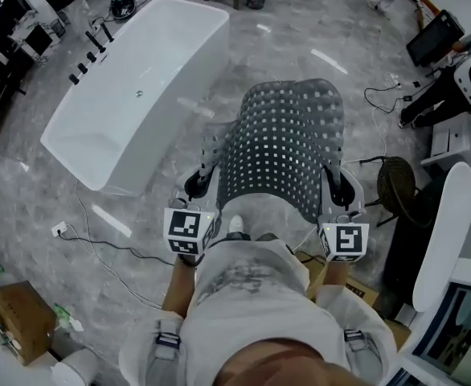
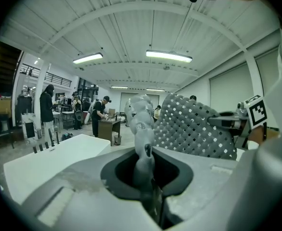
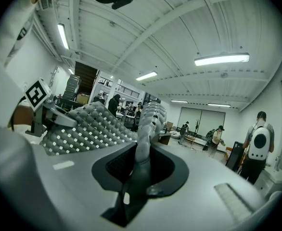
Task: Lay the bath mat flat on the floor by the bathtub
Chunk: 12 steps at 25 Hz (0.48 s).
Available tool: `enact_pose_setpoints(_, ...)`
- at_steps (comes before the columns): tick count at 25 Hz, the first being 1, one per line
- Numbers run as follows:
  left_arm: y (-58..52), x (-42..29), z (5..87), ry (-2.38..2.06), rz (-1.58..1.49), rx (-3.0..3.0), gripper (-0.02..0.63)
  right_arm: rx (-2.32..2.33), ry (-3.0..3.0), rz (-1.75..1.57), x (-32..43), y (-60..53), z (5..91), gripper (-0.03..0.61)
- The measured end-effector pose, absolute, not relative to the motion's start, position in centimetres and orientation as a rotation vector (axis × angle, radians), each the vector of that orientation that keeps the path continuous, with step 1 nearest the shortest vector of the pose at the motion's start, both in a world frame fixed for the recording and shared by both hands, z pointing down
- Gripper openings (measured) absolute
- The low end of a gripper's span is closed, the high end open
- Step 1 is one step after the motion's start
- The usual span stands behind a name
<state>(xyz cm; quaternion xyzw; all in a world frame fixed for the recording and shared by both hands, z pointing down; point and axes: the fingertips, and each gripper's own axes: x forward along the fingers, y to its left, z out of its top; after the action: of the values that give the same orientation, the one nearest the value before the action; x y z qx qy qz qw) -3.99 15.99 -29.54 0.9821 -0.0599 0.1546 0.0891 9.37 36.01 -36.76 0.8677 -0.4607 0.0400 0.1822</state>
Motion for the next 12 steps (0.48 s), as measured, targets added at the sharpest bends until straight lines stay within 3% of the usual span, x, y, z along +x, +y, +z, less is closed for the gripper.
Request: enact_pose_setpoints(12,11.0,-0.6,-27.6,-0.322,0.458,2.867,0.037,2.364,-1.428,0.128,16.0,28.7,-34.5,0.066)
